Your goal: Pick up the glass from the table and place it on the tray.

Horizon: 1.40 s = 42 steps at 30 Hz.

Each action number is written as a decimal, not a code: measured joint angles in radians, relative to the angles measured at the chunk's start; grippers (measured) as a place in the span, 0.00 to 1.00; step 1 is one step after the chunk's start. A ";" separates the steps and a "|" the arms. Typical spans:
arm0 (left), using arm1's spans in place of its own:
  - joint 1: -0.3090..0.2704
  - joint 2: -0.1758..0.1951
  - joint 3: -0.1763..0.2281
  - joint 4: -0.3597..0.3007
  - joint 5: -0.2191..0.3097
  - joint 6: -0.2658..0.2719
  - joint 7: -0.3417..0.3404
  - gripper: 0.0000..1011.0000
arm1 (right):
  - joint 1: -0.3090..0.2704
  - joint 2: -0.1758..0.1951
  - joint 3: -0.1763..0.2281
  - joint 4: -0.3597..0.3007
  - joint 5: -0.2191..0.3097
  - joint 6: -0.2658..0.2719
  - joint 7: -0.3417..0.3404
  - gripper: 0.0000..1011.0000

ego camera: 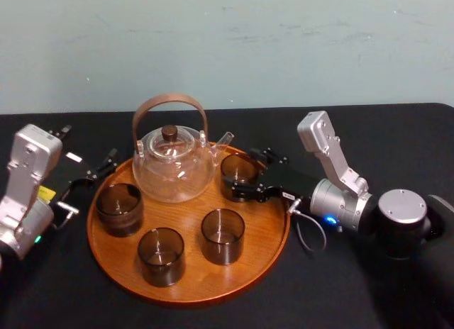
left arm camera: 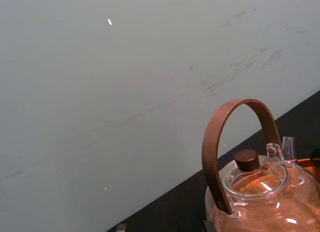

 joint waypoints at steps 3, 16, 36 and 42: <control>0.000 0.000 0.000 0.000 0.000 0.000 0.000 0.99 | -0.021 0.014 0.004 -0.043 0.004 0.005 -0.006 0.99; 0.000 0.000 0.000 0.000 0.000 0.000 0.000 0.99 | -0.143 0.096 0.054 -0.230 0.051 0.012 -0.046 0.99; 0.000 0.000 0.000 0.000 0.000 0.000 0.000 0.99 | -0.210 0.152 0.202 -0.216 0.081 -0.011 -0.163 0.99; 0.000 0.000 0.000 0.000 0.000 0.000 0.000 0.99 | -0.195 0.138 0.213 -0.183 0.077 -0.016 -0.155 0.99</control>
